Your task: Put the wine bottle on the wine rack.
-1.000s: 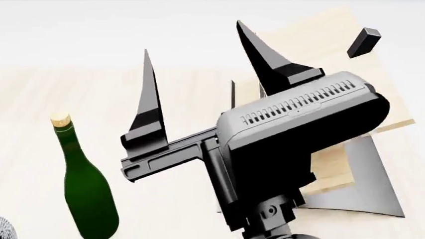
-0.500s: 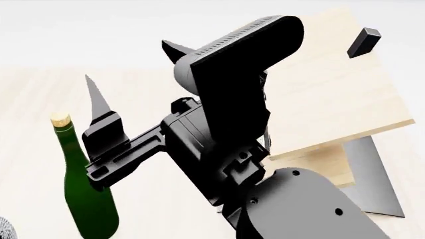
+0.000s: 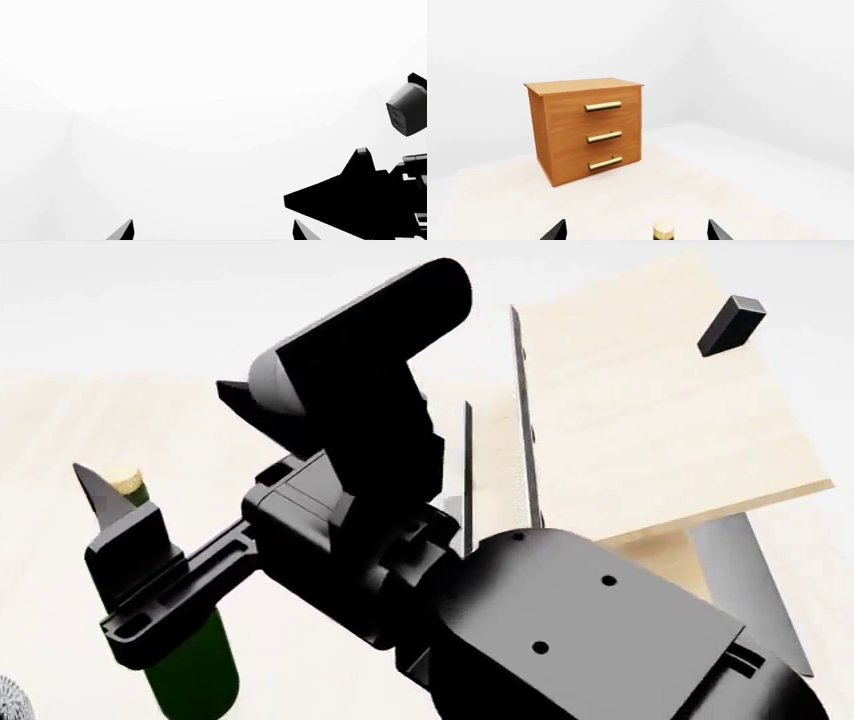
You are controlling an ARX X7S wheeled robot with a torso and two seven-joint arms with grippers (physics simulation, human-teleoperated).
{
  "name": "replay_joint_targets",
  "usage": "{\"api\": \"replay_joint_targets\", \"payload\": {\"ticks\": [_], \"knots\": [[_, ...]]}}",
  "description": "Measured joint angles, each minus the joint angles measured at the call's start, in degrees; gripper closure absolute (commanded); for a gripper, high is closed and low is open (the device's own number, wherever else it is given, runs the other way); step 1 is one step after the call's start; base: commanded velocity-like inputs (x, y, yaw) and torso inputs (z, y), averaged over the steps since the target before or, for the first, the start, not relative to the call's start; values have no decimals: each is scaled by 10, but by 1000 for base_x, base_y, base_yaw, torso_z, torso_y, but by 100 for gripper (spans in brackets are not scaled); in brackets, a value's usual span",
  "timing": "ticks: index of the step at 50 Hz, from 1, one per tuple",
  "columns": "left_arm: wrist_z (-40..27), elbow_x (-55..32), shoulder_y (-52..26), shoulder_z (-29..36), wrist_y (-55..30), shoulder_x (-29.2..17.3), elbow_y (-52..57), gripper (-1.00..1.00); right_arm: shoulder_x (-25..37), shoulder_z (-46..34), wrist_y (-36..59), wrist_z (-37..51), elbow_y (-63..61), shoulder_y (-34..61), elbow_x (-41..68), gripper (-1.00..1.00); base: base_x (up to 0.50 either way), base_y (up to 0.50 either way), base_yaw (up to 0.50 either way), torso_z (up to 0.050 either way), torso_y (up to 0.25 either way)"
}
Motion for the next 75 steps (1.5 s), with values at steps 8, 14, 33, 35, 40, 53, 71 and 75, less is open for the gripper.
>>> {"api": "replay_joint_targets", "payload": {"ticks": [8, 14, 33, 35, 40, 53, 71, 75], "knots": [[-1, 1, -1, 3, 0, -1, -1, -100, 3, -41, -40, -18, 72, 11, -24, -100, 0, 0, 0, 0, 0], [-2, 1, -2, 4, 1, -2, -3, -100, 3, -70, -70, -29, 122, 13, -41, -100, 0, 0, 0, 0, 0], [-7, -1, -5, 8, 2, -5, -11, -100, -6, -131, -121, -29, 190, 13, -57, -100, 0, 0, 0, 0, 0], [-7, -1, -6, 9, 2, -5, -11, -100, -7, -138, -128, -30, 200, 13, -60, -100, 0, 0, 0, 0, 0], [-8, -2, -6, 9, 3, -6, -12, -100, -10, -156, -150, -32, 230, 14, -70, -100, 0, 0, 0, 0, 0], [-10, -3, -7, 11, 3, -8, -12, -100, -15, -200, -191, -31, 293, 17, -83, -100, 0, 0, 0, 0, 0], [-14, -5, -7, 13, 3, -12, -11, -100, -25, -250, -272, -24, 376, 28, -68, -100, 0, 0, 0, 0, 1], [-15, -5, -7, 14, 3, -13, -12, -100, -26, -265, -303, -21, 401, 34, -54, -100, 0, 0, 0, 0, 0]]}}
